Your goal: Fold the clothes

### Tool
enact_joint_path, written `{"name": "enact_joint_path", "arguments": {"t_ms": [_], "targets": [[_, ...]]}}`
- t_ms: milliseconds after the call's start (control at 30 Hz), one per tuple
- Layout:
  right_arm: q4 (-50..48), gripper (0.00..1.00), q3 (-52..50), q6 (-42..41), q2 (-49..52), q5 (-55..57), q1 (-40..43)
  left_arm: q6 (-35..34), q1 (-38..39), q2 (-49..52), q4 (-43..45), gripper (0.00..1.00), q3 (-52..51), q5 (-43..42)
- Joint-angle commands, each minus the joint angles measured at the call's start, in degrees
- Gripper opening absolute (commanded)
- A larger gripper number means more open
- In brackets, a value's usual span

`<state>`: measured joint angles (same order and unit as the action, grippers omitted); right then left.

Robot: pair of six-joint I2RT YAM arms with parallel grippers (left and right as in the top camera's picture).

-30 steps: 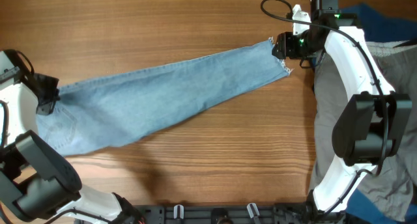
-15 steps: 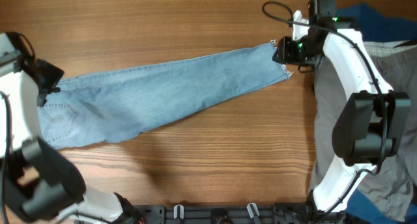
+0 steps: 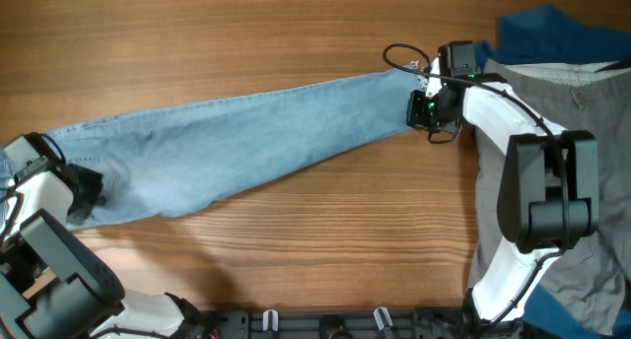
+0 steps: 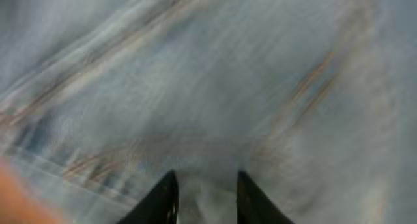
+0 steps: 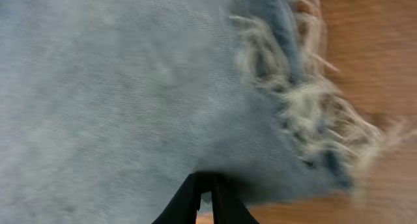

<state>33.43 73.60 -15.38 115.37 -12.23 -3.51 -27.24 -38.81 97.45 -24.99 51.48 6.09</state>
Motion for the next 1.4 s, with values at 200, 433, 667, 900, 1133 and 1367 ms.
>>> {"name": "enact_joint_path", "arguments": {"t_ms": [200, 433, 667, 900, 1133, 1367], "targets": [[1.38, 0.81, 2.19, 7.89, 0.42, -2.08, 8.07, 6.49, 0.79, -1.36, -8.81, 0.52, 11.47, -11.1], [-3.98, 0.6, 2.12, 5.97, 10.16, -18.62, 6.95, 12.35, 3.1, -10.71, -22.29, 0.61, 18.93, -21.73], [-3.17, 0.06, 3.61, 13.99, 6.86, -26.88, 8.07, 13.55, 6.73, -17.22, -24.72, 0.61, 18.93, -21.73], [13.29, 0.04, 24.46, 17.2, -9.57, -12.5, 20.11, 13.55, 6.84, -19.26, -26.56, 0.61, 18.93, -21.73], [18.75, 0.04, 37.38, 11.69, -10.36, -19.69, 12.83, 13.57, 6.82, -19.37, -28.04, 0.62, 18.93, -21.7], [18.58, 0.04, 37.31, 2.25, -7.21, -8.11, -15.67, 13.57, 6.82, -19.34, -28.04, 0.64, 18.93, -21.68]]}}
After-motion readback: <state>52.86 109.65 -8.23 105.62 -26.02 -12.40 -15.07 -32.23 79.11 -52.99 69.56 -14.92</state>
